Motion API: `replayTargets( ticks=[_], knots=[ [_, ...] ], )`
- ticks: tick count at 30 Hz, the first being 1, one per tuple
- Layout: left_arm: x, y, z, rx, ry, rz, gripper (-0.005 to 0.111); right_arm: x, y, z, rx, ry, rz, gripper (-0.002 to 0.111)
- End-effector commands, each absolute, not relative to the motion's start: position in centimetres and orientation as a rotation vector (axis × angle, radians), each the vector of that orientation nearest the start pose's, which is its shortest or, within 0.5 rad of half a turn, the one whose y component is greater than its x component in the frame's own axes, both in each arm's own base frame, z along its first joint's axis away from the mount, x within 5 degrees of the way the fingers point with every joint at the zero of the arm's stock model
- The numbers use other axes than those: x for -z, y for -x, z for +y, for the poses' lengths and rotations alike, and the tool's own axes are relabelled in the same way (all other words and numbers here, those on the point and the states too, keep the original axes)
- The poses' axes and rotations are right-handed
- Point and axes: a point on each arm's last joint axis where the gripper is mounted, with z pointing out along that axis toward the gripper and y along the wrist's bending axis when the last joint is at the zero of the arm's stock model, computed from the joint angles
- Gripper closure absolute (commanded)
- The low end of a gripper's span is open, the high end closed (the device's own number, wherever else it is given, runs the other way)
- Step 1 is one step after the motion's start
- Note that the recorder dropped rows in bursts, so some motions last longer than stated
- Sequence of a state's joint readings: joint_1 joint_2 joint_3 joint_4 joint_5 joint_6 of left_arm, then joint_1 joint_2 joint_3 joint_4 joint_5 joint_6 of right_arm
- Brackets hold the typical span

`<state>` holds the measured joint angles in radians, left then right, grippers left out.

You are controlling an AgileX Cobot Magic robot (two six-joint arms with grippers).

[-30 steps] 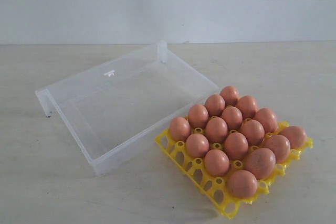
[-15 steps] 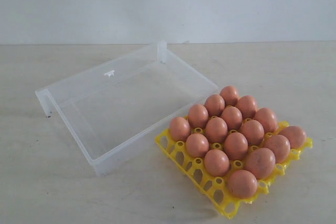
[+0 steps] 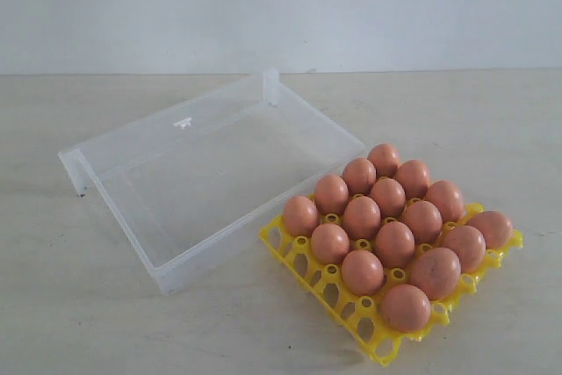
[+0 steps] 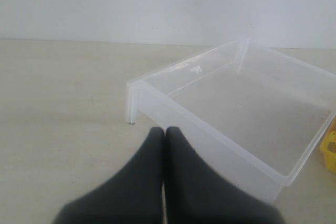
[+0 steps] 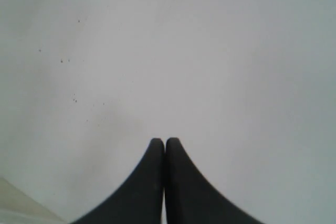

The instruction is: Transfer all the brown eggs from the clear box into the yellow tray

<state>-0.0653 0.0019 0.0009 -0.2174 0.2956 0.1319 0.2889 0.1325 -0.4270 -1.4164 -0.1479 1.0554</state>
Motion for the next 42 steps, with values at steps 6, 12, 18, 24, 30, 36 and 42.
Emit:
replayTargets(
  ticks=[6, 12, 18, 24, 30, 36, 42],
  knots=[
    [-18.7, -5.4, -1.0, 0.166, -0.038, 1.775, 0.111, -33.7, -2.6, 0.9, 0.033, 0.373, 1.109, 0.108],
    [-18.7, -5.4, -1.0, 0.166, -0.038, 1.775, 0.111, -28.8, -4.6, 1.1, -0.125, 0.250, 1.308, 0.108],
    [-18.7, -5.4, -1.0, 0.166, -0.038, 1.775, 0.111, -25.8, -5.5, 1.2, -0.244, 0.132, 1.431, 0.108],
    [-18.7, -5.4, -1.0, 0.166, -0.038, 1.775, 0.111, -22.8, -5.9, 1.4, -0.295, 0.103, 1.540, 0.108],
    [-18.7, -5.4, -1.0, 0.166, -0.038, 1.775, 0.111, -20.0, -6.0, 1.7, -0.204, 0.247, 1.641, 0.108],
    [-18.7, -5.4, -1.0, 0.166, -0.038, 1.775, 0.111, -18.2, -5.7, 1.5, -0.200, 0.220, 1.851, 0.108],
    [-18.7, -5.4, -1.0, 0.165, -0.039, 1.775, 0.111, -18.3, -5.8, 1.3, -0.147, 0.243, 1.836, 0.108]
  ],
)
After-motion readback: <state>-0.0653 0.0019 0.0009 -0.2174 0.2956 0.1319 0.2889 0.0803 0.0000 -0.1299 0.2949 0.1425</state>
